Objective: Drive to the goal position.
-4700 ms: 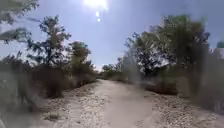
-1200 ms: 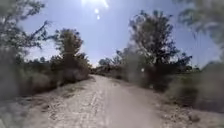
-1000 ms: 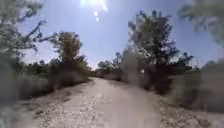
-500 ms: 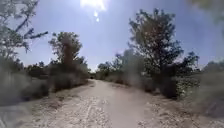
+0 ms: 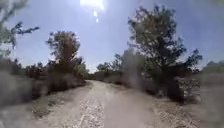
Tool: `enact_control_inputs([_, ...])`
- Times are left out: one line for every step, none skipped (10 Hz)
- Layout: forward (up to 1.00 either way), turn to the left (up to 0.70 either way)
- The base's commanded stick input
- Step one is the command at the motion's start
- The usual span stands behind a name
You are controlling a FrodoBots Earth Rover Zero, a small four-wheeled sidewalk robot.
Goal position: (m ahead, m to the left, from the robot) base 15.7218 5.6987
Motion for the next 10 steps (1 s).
enact_control_inputs([0.7, 0.0])
enact_control_inputs([0.7, 0.0])
enact_control_inputs([0.7, 0.0])
enact_control_inputs([0.7, 0.0])
enact_control_inputs([0.7, 0.0])
enact_control_inputs([0.7, 0.0])
enact_control_inputs([0.7, 0.0])
enact_control_inputs([0.7, 0.0])
enact_control_inputs([0.7, 0.0])
enact_control_inputs([0.7, 0.0])
